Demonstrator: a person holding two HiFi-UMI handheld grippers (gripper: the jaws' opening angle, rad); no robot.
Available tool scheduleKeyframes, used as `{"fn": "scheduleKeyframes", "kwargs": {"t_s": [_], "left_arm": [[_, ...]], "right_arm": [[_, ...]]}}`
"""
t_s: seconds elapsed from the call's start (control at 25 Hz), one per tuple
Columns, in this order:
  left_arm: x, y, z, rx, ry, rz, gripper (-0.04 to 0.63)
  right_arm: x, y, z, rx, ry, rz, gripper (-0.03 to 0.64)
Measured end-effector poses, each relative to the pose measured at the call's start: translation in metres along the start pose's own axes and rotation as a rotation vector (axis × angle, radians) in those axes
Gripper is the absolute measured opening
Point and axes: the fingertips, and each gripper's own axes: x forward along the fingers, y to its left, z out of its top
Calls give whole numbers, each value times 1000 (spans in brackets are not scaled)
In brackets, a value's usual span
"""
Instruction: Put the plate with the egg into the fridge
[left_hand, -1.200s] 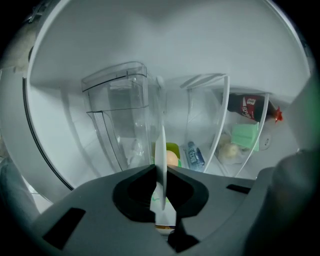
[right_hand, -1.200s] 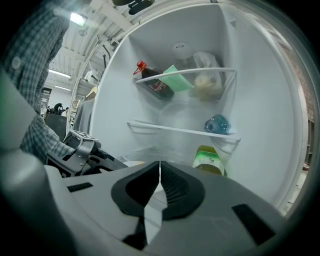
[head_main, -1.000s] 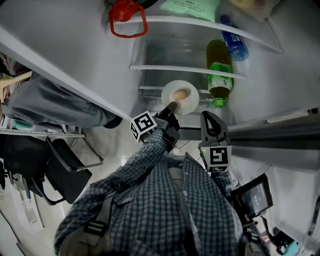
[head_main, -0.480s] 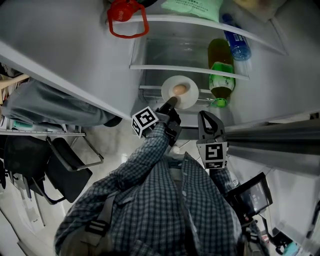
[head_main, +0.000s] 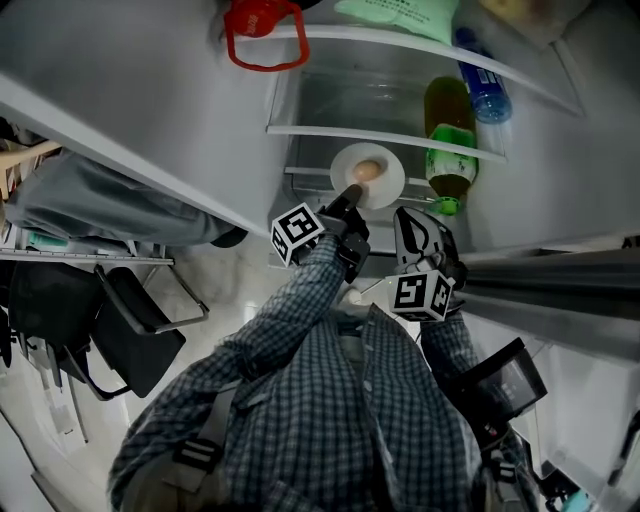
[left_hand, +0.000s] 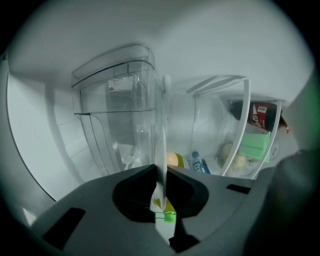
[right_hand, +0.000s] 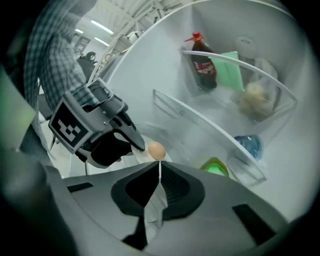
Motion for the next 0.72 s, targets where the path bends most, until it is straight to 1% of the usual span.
{"fn": "scheduleKeyframes", "kwargs": {"t_s": [0.12, 0.32, 0.36, 0.44, 0.64, 0.72], "left_arm": [[0, -1, -1, -5, 2, -3, 31], [1, -1, -1, -23, 1, -6, 30], [1, -1, -1, -23, 0, -5, 31], [1, -1, -1, -25, -2, -6, 31], [3, -1, -2, -28, -1, -5, 31], [3, -1, -3, -27, 5, 0, 31]], "right_arm": [[10, 11, 4, -147, 11, 32, 15], [22, 27, 1, -346, 43, 77, 20], [24, 31, -1, -375, 52, 87, 47], [28, 36, -5, -423, 70, 103, 67], [38, 44, -11, -570, 88, 99, 67], [40, 47, -10, -613, 86, 92, 67]]}}
